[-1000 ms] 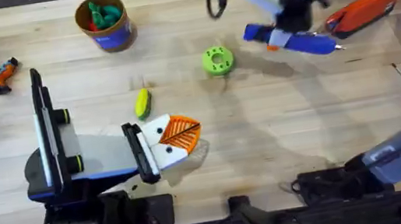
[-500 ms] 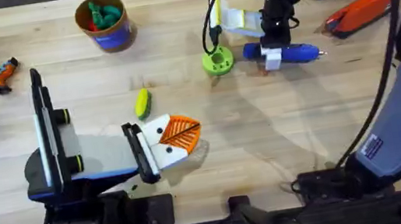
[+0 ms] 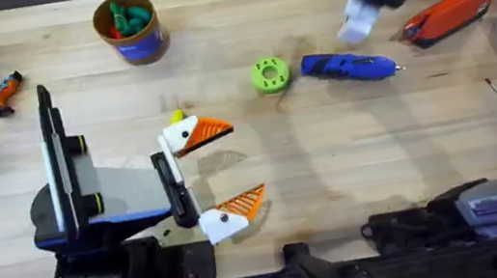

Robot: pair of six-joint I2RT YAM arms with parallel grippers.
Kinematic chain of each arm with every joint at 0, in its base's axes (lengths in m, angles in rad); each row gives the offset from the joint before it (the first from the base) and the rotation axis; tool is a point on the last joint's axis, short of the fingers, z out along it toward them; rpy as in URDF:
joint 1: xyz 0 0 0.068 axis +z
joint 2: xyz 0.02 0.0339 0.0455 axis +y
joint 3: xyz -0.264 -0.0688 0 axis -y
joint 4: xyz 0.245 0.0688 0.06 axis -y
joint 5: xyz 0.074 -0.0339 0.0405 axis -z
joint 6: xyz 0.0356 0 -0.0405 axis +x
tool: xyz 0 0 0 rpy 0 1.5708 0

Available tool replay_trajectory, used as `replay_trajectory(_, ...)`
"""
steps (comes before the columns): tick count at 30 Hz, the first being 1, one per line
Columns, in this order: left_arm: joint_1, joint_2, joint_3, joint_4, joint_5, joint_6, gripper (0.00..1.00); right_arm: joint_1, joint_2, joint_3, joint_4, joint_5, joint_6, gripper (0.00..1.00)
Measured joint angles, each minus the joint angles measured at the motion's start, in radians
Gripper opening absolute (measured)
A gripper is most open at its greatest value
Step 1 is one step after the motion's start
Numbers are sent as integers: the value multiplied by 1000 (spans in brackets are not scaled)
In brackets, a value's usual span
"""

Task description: Pick up the gripper from the table and insert it into the empty holder that is missing its gripper. Then pick up a screw, insert it into the mounting hole, and use the screwdriver to tighten it. Finally, clean up the table by picking up the vegetable and placing it into the bucket.

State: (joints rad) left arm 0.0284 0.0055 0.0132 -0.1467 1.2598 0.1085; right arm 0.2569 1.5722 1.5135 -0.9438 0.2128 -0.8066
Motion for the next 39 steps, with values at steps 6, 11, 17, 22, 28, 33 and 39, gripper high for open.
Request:
replay_trajectory(6, 0, 0, -3, 97, -117, -143, 986, 64, -248, 0, -109, -27, 558, 989)
replay_trajectory(11, 0, 3, 45, 37, -289, -174, 986, 82, -359, 0, -216, -97, 736, 989)
replay_trajectory(17, 0, 138, 328, -307, -471, -98, 985, 84, -493, -91, -178, -174, 834, 989)
replay_trajectory(22, 0, 368, 602, -590, -595, -5, 986, 84, -651, -279, -138, -195, 890, 989)
replay_trajectory(28, 0, 628, 856, -815, -692, 36, 986, 84, -803, -442, -133, -203, 916, 989)
replay_trajectory(33, 0, 800, 969, -922, -755, 45, 986, 84, -831, -495, -133, -203, 920, 989)
replay_trajectory(39, 0, 916, 974, -939, -811, 14, 986, 84, -831, -498, -133, -203, 924, 988)
